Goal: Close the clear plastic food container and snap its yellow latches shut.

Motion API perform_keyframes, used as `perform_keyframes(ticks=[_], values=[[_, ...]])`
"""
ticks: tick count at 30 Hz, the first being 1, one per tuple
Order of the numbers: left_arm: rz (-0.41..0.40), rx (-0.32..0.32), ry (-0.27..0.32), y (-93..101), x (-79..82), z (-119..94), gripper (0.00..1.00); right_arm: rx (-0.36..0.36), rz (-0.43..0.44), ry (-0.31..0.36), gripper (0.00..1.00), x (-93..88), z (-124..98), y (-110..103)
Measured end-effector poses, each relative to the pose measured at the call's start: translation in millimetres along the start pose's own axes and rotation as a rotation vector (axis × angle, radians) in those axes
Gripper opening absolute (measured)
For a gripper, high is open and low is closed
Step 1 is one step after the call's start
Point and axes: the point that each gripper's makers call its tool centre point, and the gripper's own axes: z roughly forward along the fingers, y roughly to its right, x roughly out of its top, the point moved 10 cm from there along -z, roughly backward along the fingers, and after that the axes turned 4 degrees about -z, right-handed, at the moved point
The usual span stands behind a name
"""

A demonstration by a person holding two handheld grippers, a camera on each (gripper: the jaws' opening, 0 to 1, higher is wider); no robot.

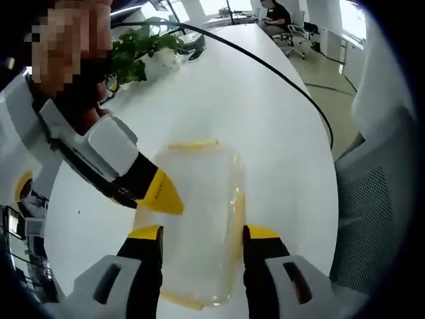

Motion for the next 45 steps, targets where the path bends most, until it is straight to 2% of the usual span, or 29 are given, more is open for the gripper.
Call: perform_keyframes(ticks=[3, 7, 9, 11, 16, 23, 28, 38, 45], values=[[-0.035, -0.020, 0.002, -4.0, -0.6, -3, 0.50, -0.033, 0.000, 0.025, 0.40, -2.1, -2, -4], [-0.035, -0.040, -0.001, -6.8, -3.0, -7, 0.52, -0.054, 0.042, 0.046, 0.43, -7.9, -1, -11], [-0.033, -0.071, -0.004, -6.5, -4.7, -9, 0.57, -0.063, 0.058, 0.051, 0.46, -10.9, -1, -13], [-0.026, -0.102, -0.020, -4.4, -6.3, -9, 0.59, -0.074, 0.053, 0.048, 0.48, -13.6, -1, -18], [-0.006, -0.119, -0.045, -3.9, -11.3, -10, 0.62, -0.109, 0.019, 0.034, 0.51, -19.8, -3, -27], [0.003, -0.100, -0.050, -12.2, -16.1, -15, 0.68, -0.180, 0.008, 0.062, 0.57, -27.1, -6, -32], [0.007, -0.101, -0.071, -17.3, -20.5, -13, 0.76, -0.184, 0.007, 0.059, 0.61, -32.1, -5, -37], [-0.005, -0.078, -0.127, -27.9, -31.8, -9, 0.82, -0.213, -0.013, 0.080, 0.68, -37.2, -5, -47], [-0.012, -0.086, -0.141, -29.9, -34.2, -5, 0.84, -0.211, -0.012, 0.075, 0.71, -45.7, -9, -51]])
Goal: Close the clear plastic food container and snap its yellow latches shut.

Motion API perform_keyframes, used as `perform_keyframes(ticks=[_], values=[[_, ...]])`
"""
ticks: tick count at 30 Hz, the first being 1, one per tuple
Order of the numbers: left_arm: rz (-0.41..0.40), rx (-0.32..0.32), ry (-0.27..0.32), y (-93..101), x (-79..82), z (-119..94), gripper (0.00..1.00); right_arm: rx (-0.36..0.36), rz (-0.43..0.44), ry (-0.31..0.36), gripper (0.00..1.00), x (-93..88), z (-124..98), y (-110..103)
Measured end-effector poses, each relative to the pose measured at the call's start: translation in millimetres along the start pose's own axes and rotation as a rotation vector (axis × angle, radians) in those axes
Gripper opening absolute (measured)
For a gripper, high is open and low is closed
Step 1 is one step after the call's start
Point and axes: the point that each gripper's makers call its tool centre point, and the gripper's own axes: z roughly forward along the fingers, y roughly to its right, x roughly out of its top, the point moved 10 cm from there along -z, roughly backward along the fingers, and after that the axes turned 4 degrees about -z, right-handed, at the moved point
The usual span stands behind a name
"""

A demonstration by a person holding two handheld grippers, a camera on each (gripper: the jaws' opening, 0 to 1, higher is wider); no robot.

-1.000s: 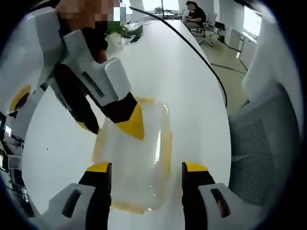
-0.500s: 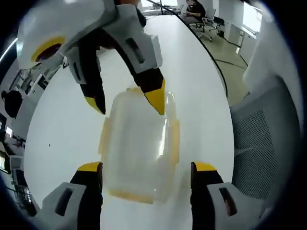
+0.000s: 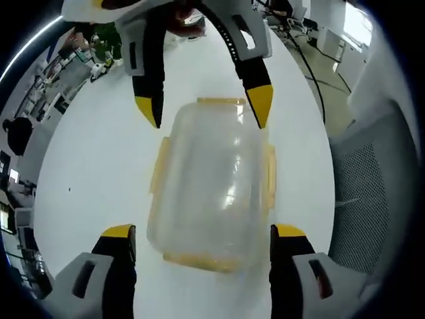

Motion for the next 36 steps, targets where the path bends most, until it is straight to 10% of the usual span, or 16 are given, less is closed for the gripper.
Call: perform_keyframes(ticks=[36], values=[[0.071, -0.055, -0.034, -0.7, -3.5, 17, 0.82, -0.049, -0.031, -0.040, 0.73, -4.3, 18, -18]])
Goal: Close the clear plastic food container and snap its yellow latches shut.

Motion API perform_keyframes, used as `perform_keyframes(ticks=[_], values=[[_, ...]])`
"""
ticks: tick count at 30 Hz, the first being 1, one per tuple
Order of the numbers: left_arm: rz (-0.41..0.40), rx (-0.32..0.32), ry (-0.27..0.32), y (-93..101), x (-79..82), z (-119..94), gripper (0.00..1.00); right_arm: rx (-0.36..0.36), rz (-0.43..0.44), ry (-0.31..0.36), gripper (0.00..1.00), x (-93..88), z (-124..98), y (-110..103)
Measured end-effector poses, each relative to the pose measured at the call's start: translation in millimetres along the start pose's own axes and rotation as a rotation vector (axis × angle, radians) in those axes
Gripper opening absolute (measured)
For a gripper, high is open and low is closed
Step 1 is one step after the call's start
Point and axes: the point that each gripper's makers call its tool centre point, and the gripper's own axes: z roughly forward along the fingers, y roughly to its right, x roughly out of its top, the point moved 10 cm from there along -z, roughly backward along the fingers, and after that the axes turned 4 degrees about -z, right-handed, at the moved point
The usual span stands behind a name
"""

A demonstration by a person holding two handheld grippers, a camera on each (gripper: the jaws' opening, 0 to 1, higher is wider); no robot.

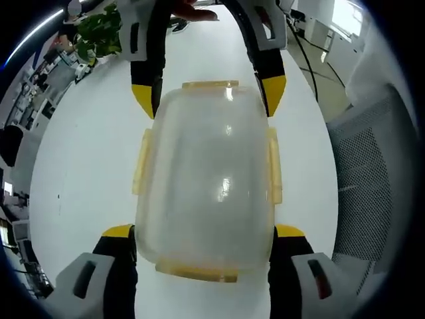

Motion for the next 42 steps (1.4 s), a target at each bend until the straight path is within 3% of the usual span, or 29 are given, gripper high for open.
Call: perform_keyframes(ticks=[16, 42], values=[[0.019, -0.004, -0.007, -1.8, -17.5, -6, 0.82, -0.023, 0.040, -0.013, 0.73, 21.0, 9, -3], [0.020, -0.004, -0.007, -3.0, -69.4, -25, 0.82, -0.022, 0.051, -0.039, 0.74, 74.9, 29, -4]])
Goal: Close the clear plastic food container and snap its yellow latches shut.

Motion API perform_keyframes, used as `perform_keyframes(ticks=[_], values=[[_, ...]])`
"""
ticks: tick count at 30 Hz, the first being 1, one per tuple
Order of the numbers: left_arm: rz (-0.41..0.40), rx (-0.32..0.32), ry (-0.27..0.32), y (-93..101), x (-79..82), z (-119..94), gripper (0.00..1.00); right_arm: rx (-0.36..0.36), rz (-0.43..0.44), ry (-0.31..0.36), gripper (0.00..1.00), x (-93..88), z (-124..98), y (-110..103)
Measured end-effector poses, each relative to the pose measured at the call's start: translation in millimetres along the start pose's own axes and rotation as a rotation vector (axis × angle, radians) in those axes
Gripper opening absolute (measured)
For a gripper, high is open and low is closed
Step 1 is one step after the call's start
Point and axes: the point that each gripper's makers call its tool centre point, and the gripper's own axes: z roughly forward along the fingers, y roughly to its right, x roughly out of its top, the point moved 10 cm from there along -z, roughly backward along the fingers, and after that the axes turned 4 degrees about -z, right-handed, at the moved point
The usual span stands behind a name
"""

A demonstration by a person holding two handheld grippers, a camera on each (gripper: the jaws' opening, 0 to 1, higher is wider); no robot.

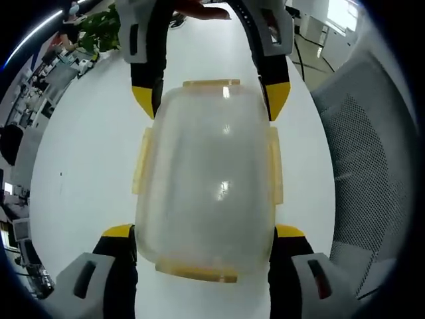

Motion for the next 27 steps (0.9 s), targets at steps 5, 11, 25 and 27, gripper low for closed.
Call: perform_keyframes(ticks=[5, 11, 25, 27], values=[[0.001, 0.000, 0.003, -0.8, -9.3, -3, 0.82, -0.002, 0.004, -0.001, 0.74, 9.1, 3, -1], [0.000, 0.001, 0.002, -0.3, -18.9, -6, 0.82, -0.004, 0.002, -0.010, 0.74, 19.8, 7, -2], [-0.009, 0.007, -0.008, -0.9, -38.9, -12, 0.82, -0.004, -0.002, -0.024, 0.75, 43.7, 15, -2], [-0.009, 0.007, -0.009, -1.2, -40.6, -13, 0.82, -0.004, -0.001, -0.026, 0.75, 45.1, 15, -2]])
